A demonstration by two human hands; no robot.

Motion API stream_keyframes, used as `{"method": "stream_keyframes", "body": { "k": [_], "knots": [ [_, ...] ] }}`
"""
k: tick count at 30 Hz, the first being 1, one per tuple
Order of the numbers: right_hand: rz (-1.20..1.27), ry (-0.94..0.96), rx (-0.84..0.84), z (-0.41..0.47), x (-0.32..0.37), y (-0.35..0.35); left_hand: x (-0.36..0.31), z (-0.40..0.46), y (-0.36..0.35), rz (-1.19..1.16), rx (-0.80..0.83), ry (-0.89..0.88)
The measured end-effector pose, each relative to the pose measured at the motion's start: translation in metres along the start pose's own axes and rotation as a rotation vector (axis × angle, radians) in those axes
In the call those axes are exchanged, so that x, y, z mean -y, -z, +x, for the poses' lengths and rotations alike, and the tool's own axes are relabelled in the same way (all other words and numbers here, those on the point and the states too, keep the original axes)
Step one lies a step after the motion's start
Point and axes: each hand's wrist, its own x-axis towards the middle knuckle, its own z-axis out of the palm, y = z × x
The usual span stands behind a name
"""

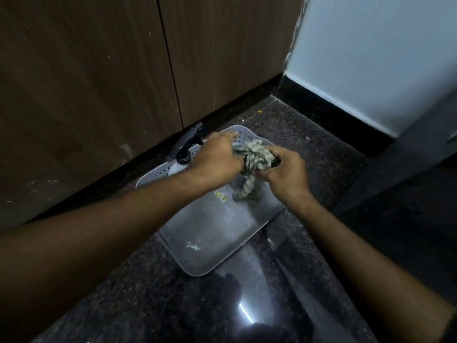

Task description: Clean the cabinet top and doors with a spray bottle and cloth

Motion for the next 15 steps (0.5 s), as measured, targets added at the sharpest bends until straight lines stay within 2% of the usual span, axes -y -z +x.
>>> {"method": "stream_keyframes", "body": {
  "k": [5,8,12,15],
  "knots": [
    [-0.306,-0.029,0.124,-0.01,-0.007,-0.017,0.022,-0.006,-0.011,0.202,0.015,-0.2],
    [-0.621,0.023,0.203,-0.01,-0.012,-0.023,0.032,-0.013,-0.021,0.289,0.044,-0.348],
    [-0.959,0.035,0.281,-0.014,-0.018,-0.032,0.048,-0.013,-0.03,0.346,0.088,-0.362],
    [-1.063,0.104,0.337,-0.013,-0.022,-0.033,0.054,-0.013,-0.031,0.354,0.115,-0.355]
  ]
}}
